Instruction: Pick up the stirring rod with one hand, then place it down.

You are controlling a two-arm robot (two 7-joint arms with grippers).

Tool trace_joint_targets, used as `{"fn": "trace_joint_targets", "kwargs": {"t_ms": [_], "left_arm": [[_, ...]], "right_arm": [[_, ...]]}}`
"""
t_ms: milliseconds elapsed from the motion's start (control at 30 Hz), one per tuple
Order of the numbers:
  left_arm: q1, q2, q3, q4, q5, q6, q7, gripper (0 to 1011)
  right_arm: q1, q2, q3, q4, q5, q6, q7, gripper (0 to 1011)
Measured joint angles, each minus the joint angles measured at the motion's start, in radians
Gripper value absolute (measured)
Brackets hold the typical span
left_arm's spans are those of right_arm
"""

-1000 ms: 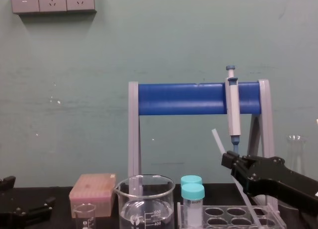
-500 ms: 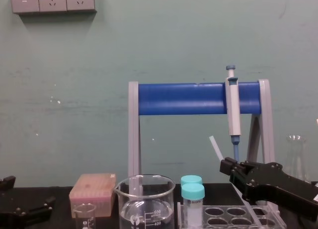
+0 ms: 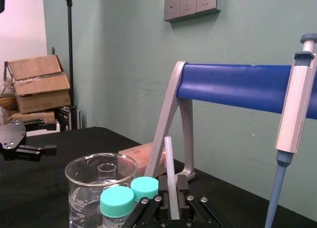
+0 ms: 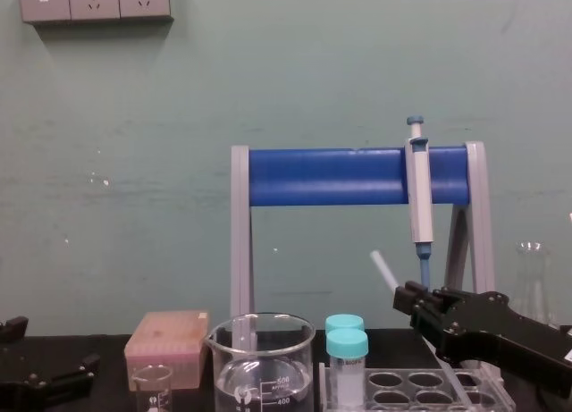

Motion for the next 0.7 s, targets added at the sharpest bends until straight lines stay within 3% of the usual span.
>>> {"fn": "trace_joint_targets", "kwargs": {"t_ms": [200, 567, 700], "left_arm": [[0.0, 0.0, 0.0, 0.0, 0.0, 0.0, 0.0, 1000], [0.0, 0.0, 0.0, 0.0, 0.0, 0.0, 0.0, 1000], [0.0, 0.0, 0.0, 0.0, 0.0, 0.0, 0.0, 1000]], "right_arm": [[-0.001, 0.0, 0.001, -0.001, 0.0, 0.0, 0.0, 265], [-0.001, 0.0, 0.001, -0.002, 0.0, -0.001, 0.0, 647], [-0.001, 0.0, 0.001, -0.002, 0.0, -0.001, 0.0, 730]]}}
